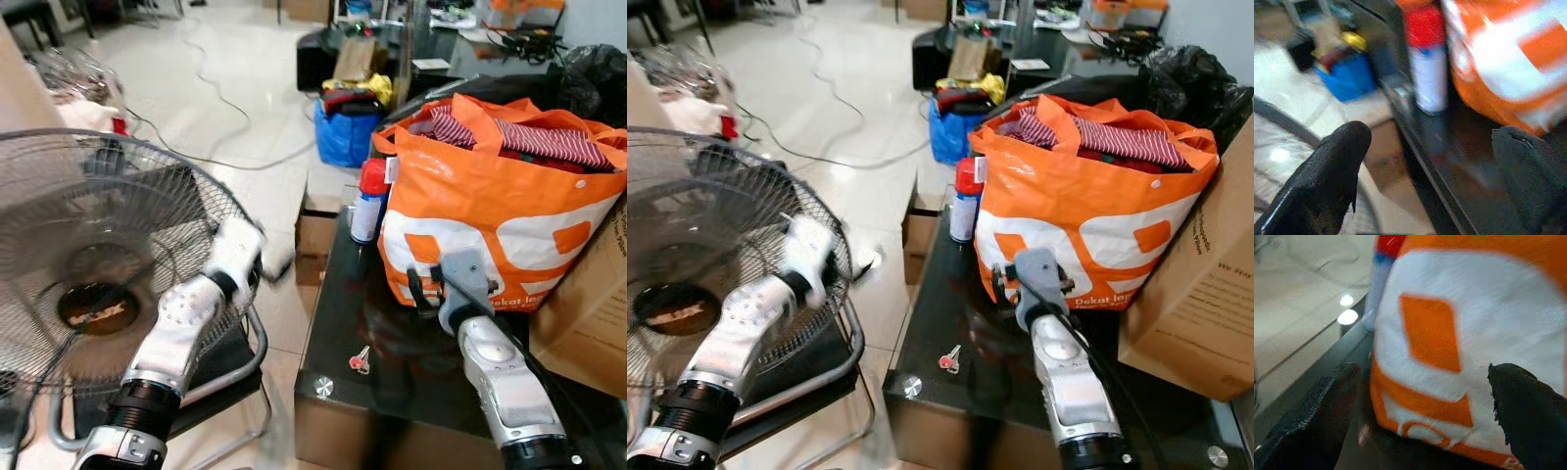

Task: Hang keys on a hook

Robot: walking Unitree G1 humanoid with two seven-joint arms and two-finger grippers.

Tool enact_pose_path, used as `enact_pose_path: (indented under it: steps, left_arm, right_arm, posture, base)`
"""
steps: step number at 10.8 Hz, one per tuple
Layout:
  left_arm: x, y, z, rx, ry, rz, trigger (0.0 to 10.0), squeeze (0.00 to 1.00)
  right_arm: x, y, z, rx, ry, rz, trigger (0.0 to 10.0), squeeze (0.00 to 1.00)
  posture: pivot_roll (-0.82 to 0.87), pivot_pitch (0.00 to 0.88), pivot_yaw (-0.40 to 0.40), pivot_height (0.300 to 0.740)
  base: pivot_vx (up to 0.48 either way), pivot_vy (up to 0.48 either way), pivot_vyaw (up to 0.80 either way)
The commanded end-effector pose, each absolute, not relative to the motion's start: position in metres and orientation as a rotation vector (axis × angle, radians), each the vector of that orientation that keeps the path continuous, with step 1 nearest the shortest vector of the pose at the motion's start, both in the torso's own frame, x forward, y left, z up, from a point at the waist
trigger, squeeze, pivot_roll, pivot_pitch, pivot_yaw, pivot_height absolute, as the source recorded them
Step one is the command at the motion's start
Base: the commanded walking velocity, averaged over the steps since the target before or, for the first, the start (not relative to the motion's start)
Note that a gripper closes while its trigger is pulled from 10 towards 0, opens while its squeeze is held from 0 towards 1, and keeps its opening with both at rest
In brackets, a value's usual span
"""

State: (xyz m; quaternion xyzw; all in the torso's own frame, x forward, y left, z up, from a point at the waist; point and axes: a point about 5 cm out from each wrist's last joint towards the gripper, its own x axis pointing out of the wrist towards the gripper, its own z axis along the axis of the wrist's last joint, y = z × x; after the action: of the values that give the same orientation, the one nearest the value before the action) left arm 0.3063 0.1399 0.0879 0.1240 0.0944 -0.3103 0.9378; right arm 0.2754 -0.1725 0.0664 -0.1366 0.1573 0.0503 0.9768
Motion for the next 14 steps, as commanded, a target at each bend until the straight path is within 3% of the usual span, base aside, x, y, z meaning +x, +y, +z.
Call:
enact_pose_path:
  steps: [1,4,6,9,10,14]
  left_arm:
    - [0.308,0.138,0.086,0.302,0.244,-0.686,10.0,0.0]
    - [0.297,0.135,0.058,0.389,0.429,-0.76,10.0,0.0]
    - [0.284,0.133,0.043,0.39,0.464,-0.702,10.0,0.0]
    - [0.259,0.138,0.026,0.393,0.517,-0.606,10.0,0.0]
    - [0.255,0.14,0.026,0.392,0.52,-0.576,10.0,0.0]
    - [0.234,0.146,0.027,0.407,0.53,-0.513,10.0,0.0]
  right_arm:
    - [0.275,-0.169,0.063,-0.304,0.349,0.156,10.0,1.0]
    - [0.259,-0.154,0.042,-0.406,0.476,0.493,10.0,1.0]
    - [0.245,-0.142,0.037,-0.375,0.498,0.683,10.0,0.76]
    - [0.234,-0.127,0.029,-0.418,0.499,0.875,10.0,0.75]
    - [0.234,-0.121,0.026,-0.411,0.506,0.894,10.0,0.0]
    - [0.249,-0.102,0.0,-0.362,0.604,0.751,10.0,0.0]
  posture:
    - [-0.07,0.0,0.006,0.74]
    - [-0.1,0.0,-0.008,0.74]
    - [-0.11,0.0,-0.034,0.74]
    - [-0.09,0.0,-0.065,0.74]
    - [-0.09,0.0,-0.067,0.74]
    - [-0.07,0.0,-0.087,0.74]
  base:
    - [0.0,0.0,0.0]
    - [0.0,0.0,0.0]
    - [0.0,0.0,0.0]
    - [0.0,0.0,0.0]
    - [0.0,0.0,0.0]
    - [0.0,0.0,0.0]
